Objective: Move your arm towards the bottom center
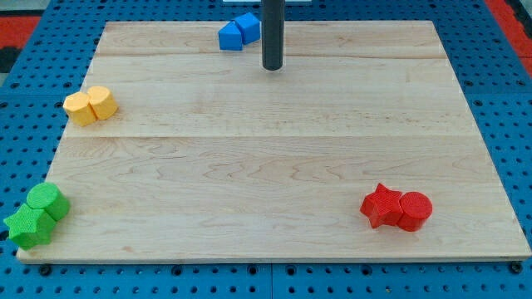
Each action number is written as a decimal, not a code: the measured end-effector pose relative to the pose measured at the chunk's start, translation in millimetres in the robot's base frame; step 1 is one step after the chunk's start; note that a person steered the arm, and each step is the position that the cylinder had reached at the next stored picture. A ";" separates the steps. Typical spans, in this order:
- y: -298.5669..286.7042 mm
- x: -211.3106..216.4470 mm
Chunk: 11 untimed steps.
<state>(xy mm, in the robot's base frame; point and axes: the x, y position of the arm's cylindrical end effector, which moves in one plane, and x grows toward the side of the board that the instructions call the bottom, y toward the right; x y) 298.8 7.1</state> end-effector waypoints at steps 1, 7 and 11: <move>0.5 0.0; 22.9 62.5; 87.4 258.7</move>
